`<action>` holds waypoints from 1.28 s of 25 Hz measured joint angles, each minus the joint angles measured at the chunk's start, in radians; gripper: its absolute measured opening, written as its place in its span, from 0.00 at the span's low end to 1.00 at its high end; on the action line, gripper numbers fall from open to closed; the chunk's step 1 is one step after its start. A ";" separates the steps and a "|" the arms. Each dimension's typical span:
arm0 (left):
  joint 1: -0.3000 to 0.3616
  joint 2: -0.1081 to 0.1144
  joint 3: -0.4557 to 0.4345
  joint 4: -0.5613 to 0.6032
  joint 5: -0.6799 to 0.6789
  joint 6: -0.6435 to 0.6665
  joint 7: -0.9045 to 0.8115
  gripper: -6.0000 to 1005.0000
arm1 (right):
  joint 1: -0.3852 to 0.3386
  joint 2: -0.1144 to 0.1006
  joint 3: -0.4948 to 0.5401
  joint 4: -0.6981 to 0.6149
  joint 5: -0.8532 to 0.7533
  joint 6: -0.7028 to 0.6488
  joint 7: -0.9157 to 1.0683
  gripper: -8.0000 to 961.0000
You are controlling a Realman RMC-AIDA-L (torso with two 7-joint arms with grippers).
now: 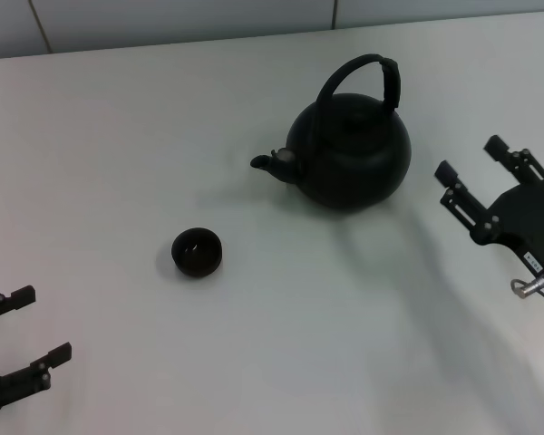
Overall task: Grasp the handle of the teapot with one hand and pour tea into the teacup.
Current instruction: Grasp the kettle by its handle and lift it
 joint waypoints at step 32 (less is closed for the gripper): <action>-0.004 -0.016 -0.051 -0.002 -0.004 0.022 -0.003 0.80 | 0.296 -0.009 0.015 -0.131 -0.045 0.425 0.212 0.75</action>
